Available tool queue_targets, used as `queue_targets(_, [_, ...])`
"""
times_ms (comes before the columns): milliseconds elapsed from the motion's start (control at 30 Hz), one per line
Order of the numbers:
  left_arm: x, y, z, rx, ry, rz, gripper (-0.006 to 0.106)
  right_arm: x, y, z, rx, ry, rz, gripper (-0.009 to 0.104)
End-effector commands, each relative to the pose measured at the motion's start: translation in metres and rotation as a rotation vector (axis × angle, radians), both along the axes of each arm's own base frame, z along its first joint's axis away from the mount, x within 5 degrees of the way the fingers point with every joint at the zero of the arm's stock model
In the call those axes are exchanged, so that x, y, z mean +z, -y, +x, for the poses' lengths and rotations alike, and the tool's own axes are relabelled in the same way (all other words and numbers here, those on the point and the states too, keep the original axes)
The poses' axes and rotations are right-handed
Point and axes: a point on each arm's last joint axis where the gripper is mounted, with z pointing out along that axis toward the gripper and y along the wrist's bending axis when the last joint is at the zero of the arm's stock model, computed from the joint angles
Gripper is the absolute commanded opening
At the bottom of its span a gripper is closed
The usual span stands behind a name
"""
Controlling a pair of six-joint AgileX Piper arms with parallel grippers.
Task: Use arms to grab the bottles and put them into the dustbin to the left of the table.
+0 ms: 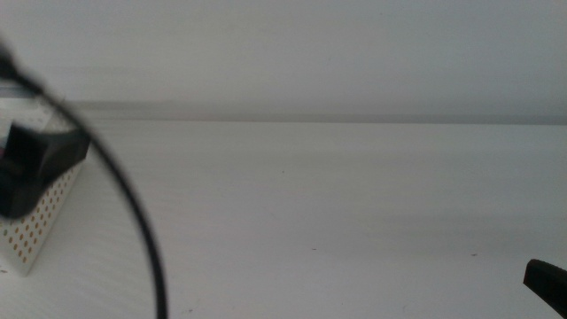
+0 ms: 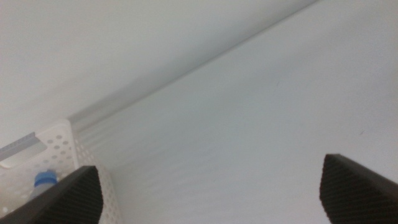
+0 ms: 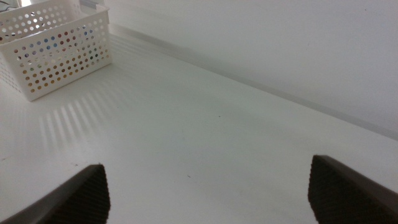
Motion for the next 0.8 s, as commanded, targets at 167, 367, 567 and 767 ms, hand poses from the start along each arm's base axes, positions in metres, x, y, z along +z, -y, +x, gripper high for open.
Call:
queue_targets(167, [-0.013,-0.005,-0.027,0.045,0.120,-0.088,0.094,0.000,0.000,0.000,-0.001,0.015,0.002,0.085])
queue_targets(367, [-0.005,-0.005,-0.026,0.046,0.200,-0.111,0.094,0.000,0.000,0.000,-0.001,0.015,0.002,0.085])
queue_targets(567, [0.001,-0.005,-0.024,0.046,0.271,-0.131,0.094,0.000,0.000,0.000,-0.001,0.015,0.002,0.085])
queue_targets(767, [0.002,-0.003,-0.023,0.065,0.269,-0.218,0.094,0.000,0.000,0.000,-0.001,0.015,0.002,0.085])
